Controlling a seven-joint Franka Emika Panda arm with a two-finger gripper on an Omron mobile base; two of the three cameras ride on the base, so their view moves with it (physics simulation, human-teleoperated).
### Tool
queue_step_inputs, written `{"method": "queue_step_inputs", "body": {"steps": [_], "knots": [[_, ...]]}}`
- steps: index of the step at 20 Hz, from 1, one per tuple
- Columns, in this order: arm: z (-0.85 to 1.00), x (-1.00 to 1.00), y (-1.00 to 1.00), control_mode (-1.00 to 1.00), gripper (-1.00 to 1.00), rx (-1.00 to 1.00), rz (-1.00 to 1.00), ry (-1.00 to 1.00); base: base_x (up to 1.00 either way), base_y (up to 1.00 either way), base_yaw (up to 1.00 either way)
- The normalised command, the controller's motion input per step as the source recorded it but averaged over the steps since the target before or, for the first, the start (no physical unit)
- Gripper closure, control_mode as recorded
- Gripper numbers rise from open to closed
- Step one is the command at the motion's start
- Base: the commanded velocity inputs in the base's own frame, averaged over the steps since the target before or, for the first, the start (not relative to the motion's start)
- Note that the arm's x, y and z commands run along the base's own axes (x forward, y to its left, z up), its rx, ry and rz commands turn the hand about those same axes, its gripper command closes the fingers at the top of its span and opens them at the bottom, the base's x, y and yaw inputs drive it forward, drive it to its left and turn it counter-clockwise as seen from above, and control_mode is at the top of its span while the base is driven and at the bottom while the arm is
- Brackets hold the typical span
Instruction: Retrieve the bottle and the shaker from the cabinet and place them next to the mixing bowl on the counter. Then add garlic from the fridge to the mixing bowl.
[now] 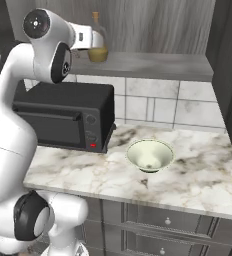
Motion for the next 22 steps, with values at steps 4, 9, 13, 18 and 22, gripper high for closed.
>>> {"method": "queue_step_inputs", "body": {"steps": [4,9,13,18,22], "knots": [[0.23,0.29,0.31,-1.0,-1.0,0.0,-0.06,0.0,0.0,0.0,0.0],[0.09,0.36,0.17,-1.0,-1.0,0.0,-0.05,0.0,0.0,0.0,0.0],[0.0,0.54,0.03,-1.0,-1.0,0.0,-0.02,0.0,0.0,0.0,0.0],[0.0,0.61,0.01,-1.0,-1.0,-0.04,0.0,0.0,0.0,0.0,0.0],[0.0,0.59,0.0,-1.0,-1.0,-0.04,0.0,0.0,0.0,0.0,0.0]]}}
